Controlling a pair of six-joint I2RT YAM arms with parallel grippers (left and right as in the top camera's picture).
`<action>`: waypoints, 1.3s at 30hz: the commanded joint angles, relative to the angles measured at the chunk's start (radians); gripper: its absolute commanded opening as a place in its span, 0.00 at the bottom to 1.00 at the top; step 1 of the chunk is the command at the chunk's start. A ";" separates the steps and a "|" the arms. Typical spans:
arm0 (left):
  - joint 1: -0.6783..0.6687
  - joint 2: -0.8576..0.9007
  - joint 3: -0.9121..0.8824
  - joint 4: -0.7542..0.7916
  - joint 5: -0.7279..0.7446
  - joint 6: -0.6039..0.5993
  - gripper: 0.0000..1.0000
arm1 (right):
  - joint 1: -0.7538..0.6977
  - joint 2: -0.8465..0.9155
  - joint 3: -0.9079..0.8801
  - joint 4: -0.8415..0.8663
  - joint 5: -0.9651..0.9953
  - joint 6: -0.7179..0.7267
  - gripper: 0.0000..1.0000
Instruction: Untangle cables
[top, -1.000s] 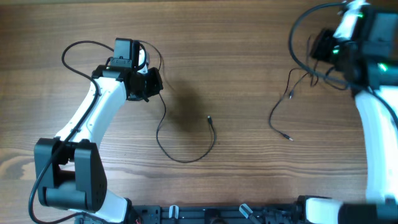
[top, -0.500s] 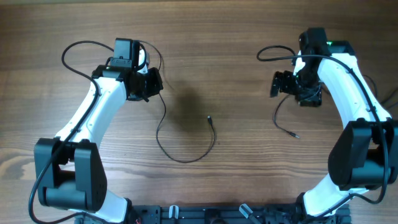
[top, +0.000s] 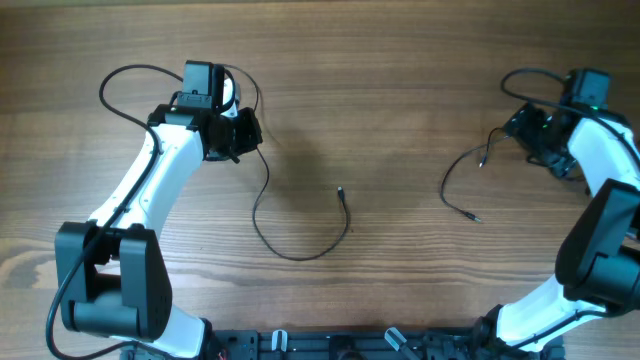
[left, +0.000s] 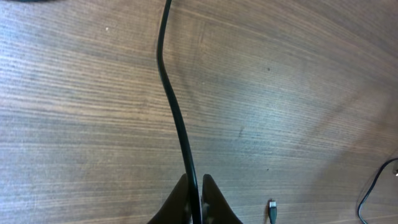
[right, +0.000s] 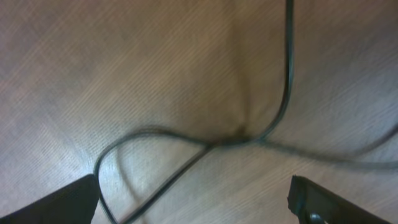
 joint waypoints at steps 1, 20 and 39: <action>-0.002 -0.020 0.003 0.001 -0.009 0.005 0.07 | -0.003 0.015 0.008 0.044 -0.025 -0.117 1.00; -0.002 -0.020 0.002 0.000 -0.009 0.005 0.09 | -0.008 0.079 0.063 0.129 -0.265 -0.432 0.06; -0.002 -0.020 0.002 0.019 -0.009 0.005 0.11 | 0.090 0.024 0.054 -0.088 -0.087 -0.982 0.98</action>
